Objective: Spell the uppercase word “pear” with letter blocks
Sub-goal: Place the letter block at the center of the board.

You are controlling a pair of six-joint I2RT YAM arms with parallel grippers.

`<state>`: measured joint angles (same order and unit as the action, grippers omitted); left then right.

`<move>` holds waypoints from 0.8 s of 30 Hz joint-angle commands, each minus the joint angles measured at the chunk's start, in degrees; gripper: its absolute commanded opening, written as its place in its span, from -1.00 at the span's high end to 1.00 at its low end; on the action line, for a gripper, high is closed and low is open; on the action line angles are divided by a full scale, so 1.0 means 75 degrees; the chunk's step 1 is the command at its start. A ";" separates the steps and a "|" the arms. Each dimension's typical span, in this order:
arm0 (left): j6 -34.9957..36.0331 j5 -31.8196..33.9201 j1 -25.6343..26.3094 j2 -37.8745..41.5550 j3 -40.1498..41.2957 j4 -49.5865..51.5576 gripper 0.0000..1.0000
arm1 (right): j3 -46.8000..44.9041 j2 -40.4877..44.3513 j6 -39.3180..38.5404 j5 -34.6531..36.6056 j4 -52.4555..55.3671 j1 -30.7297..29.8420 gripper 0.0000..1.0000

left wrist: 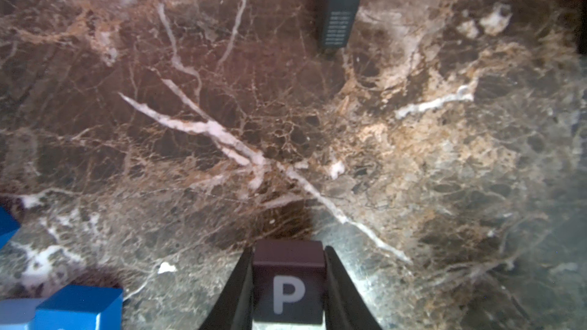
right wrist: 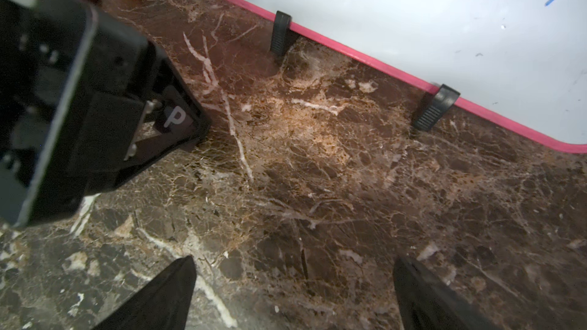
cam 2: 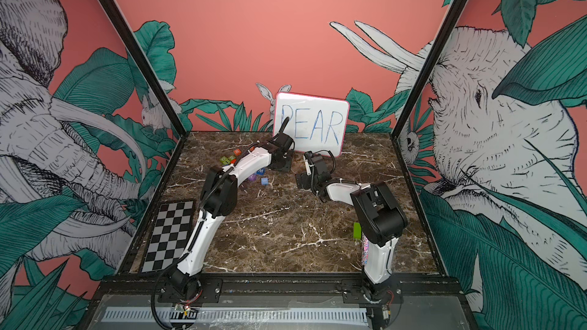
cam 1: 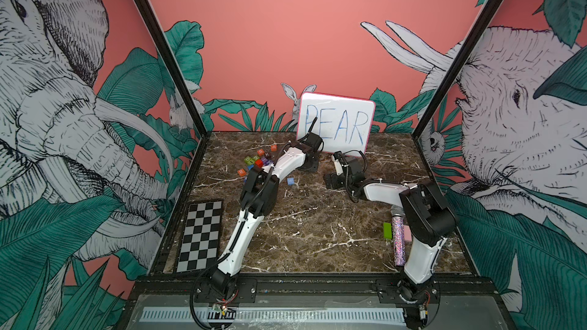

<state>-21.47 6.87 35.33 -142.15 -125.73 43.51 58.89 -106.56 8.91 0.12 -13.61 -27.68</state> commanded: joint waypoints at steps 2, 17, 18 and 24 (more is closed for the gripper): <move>0.0019 0.0042 0.0058 -0.0094 -0.0425 0.0331 0.48 | 0.0104 -0.0111 0.0091 -0.0086 -0.0263 0.0044 -0.97; -0.0066 0.0127 0.0152 -0.0441 -0.0828 0.0320 0.46 | -0.0035 -0.0012 0.0115 -0.0133 -0.0242 0.0046 -0.98; -0.0066 0.0128 0.0153 -0.0448 -0.0829 0.0306 0.45 | -0.0036 -0.0014 0.0119 -0.0142 -0.0259 0.0046 -0.98; -0.0133 0.0162 0.0166 -0.0494 -0.0831 0.0302 0.39 | -0.0093 -0.0006 0.0149 -0.0137 -0.0283 0.0046 -0.97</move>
<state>-21.43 7.18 36.14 -145.53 -130.37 44.25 58.87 -106.83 9.10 -0.71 -13.58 -27.64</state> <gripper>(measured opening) 0.332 0.987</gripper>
